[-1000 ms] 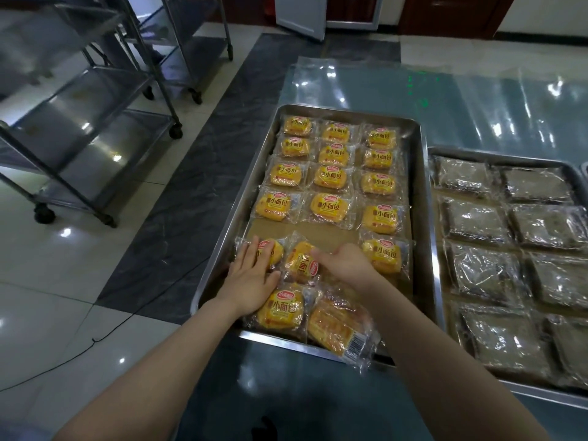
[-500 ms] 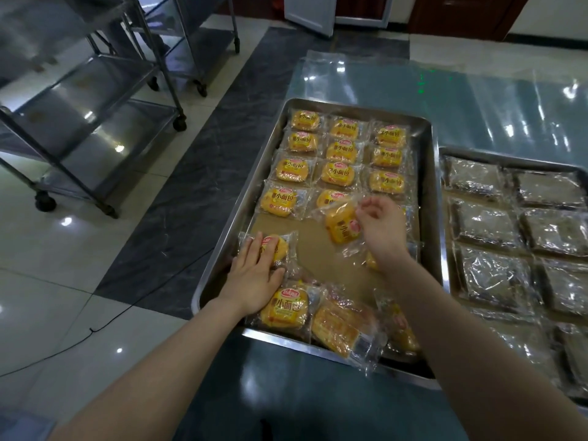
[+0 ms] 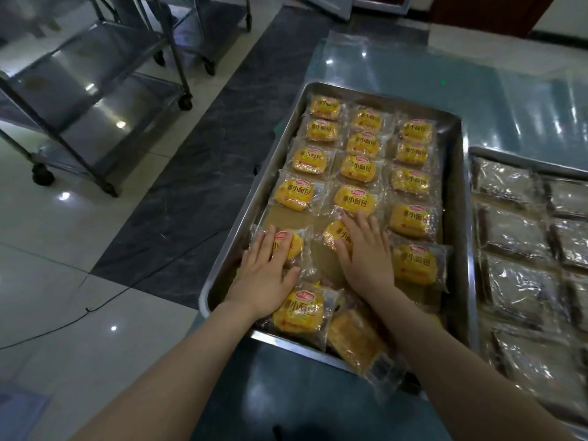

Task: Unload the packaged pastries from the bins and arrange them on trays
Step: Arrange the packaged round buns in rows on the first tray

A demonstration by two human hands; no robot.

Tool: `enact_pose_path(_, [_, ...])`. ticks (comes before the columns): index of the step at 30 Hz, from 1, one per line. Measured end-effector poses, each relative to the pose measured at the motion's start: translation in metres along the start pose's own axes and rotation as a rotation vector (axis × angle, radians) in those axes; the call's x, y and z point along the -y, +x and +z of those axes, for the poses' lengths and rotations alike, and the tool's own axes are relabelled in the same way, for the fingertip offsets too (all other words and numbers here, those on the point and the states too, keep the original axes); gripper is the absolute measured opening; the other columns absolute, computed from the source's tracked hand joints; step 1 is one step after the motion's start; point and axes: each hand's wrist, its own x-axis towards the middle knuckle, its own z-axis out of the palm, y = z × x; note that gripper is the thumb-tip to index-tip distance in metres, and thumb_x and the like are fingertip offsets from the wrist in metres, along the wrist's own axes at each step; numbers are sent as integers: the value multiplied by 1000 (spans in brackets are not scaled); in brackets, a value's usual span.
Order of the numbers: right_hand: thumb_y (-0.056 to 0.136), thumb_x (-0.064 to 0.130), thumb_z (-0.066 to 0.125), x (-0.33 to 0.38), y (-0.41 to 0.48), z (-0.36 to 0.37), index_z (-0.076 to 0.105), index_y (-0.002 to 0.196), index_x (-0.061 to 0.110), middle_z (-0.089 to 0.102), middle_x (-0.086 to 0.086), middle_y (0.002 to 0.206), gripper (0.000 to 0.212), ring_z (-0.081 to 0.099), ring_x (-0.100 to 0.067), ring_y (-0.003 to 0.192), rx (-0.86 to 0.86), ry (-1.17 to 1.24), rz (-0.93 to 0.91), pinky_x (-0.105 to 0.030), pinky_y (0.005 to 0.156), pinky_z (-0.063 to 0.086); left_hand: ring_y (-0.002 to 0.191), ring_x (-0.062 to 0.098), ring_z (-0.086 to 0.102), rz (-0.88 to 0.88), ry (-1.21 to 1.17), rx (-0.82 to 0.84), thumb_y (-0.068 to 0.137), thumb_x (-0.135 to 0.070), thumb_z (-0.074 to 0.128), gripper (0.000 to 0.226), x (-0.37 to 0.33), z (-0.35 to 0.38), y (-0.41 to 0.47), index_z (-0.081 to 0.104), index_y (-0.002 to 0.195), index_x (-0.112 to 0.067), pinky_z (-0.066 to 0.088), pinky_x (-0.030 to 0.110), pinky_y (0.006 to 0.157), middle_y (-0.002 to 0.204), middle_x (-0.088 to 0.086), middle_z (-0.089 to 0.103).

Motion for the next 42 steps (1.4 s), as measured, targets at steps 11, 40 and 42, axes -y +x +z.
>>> enact_pose_path(11, [100, 27, 28, 3, -17, -7, 18, 150, 33, 1, 0, 161, 51, -18, -18, 143, -1, -103, -102, -42, 112, -14, 141, 14, -14, -32, -174, 141, 90, -52, 45, 74, -2, -24, 2, -4, 145, -46, -3, 42, 112, 155, -12, -15])
enact_pose_path(40, [87, 71, 11, -14, 13, -22, -12, 146, 41, -24, 2, 156, 71, -32, -27, 138, 61, -108, 123, -64, 108, -11, 138, 18, -24, 174, 287, -65, 89, -61, 24, 70, -18, -41, 85, -15, 143, -40, -10, 41, 112, 151, -2, -25])
enact_pose_path(42, [85, 72, 3, -15, 15, -16, -12, 146, 43, -24, 4, 156, 69, -33, -28, 138, 75, -134, 106, -67, 108, -7, 138, 20, -27, 154, 319, -29, 89, -63, 23, 72, -19, -33, 89, -20, 142, -40, -10, 43, 111, 150, 0, -30])
